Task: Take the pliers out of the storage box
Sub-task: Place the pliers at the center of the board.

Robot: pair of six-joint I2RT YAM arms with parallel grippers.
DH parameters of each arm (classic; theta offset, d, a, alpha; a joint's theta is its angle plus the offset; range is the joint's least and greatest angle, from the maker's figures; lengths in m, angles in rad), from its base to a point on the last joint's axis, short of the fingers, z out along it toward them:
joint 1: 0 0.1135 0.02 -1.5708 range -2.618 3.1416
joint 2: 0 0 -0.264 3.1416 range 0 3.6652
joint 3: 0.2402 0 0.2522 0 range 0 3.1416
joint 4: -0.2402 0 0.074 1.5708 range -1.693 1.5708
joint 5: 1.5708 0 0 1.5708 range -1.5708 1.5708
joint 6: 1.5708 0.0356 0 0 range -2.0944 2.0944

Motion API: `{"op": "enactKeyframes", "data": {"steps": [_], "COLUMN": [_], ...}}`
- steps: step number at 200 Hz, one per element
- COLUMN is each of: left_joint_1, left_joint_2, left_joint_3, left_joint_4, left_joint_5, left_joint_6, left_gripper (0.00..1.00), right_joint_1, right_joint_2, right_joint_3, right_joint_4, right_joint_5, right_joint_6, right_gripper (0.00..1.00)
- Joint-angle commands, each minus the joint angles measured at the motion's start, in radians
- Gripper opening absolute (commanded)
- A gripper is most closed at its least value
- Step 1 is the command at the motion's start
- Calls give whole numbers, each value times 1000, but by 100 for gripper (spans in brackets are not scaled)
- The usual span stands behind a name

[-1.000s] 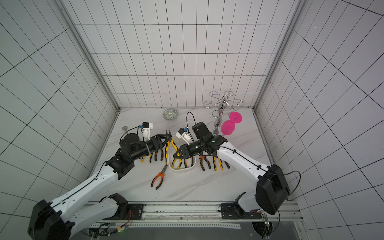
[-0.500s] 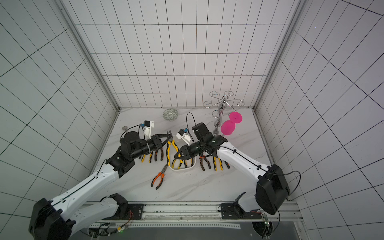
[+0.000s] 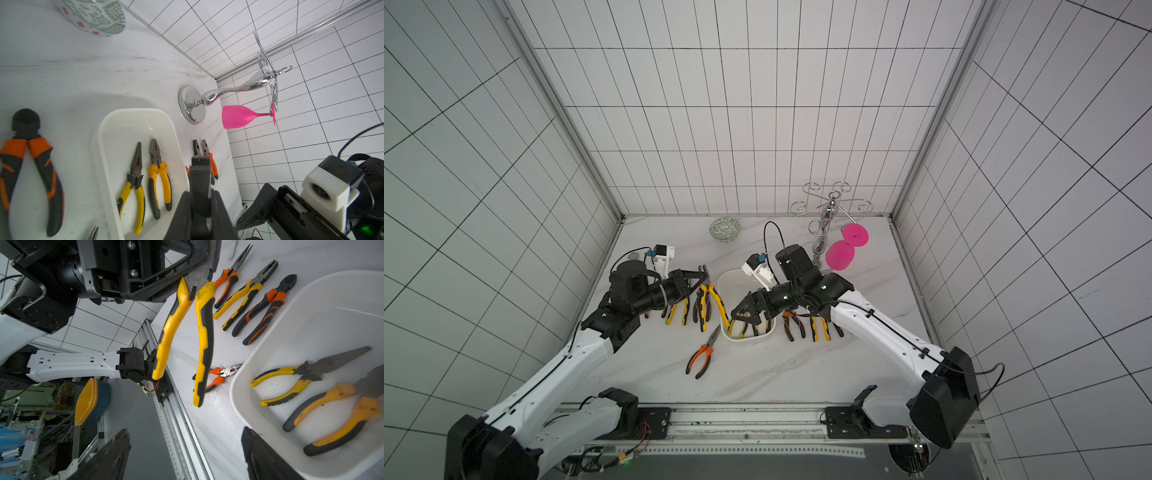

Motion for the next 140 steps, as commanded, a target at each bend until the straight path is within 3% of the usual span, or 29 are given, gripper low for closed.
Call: {"op": "enactKeyframes", "data": {"steps": [1, 23, 57, 117, 140], "left_joint_1": [75, 130, 135, 139, 154], "left_joint_2": [-60, -63, -7, 117, 146], "left_joint_3": [-2, 16, 60, 94, 81], "left_joint_4": [-160, -338, -523, -571, -546], "left_joint_5": [96, 105, -12, -159, -194], "left_joint_6": [151, 316, 476, 531, 476], "left_gripper": [0, 0, 0, 0, 0], "right_joint_1": [9, 20, 35, 50, 51], "right_joint_2": [-22, -25, -13, -5, 0], "right_joint_3": [-23, -19, -13, -5, -5], "right_joint_4": [-50, -60, -81, -111, -114], "right_joint_5": [76, 104, 117, 146, 155], "right_joint_6": [-45, -60, -79, -108, -113], "right_gripper": [94, 97, 98, 98, 98]}}
